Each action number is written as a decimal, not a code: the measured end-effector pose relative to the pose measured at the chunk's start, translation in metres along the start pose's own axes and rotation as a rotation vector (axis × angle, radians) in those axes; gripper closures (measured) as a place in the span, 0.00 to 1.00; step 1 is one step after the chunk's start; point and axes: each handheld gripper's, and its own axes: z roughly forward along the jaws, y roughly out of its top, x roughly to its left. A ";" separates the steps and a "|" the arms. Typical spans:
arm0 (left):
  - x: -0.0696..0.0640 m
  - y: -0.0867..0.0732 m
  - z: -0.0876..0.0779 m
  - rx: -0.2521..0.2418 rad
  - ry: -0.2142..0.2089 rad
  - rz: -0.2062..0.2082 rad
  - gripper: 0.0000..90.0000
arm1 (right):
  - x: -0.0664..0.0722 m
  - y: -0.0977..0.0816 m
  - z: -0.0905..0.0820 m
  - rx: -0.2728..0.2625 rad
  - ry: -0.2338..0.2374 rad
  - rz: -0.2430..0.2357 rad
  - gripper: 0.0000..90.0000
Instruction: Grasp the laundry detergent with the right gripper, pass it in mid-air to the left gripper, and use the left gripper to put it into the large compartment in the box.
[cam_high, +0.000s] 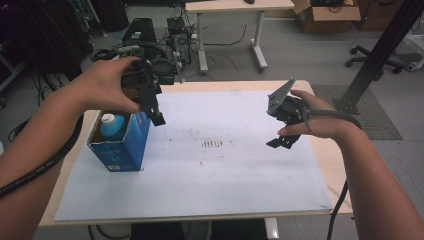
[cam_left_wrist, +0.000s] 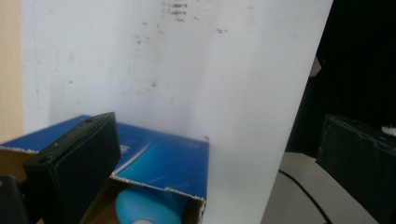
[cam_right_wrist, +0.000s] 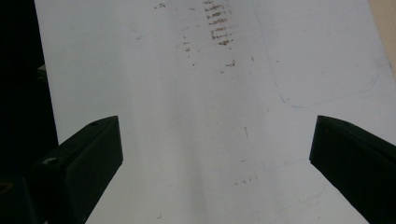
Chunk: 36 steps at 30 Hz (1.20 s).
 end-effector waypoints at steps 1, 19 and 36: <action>-0.002 0.001 0.003 0.013 0.002 0.031 0.00 | 0.000 0.001 0.001 0.003 0.003 -0.004 0.03; -0.006 0.032 0.051 0.133 -0.053 0.178 0.00 | -0.007 0.016 0.013 0.107 0.065 -0.050 0.03; -0.004 0.034 0.055 0.126 -0.050 0.174 0.00 | -0.010 0.013 0.018 0.131 0.071 -0.033 0.03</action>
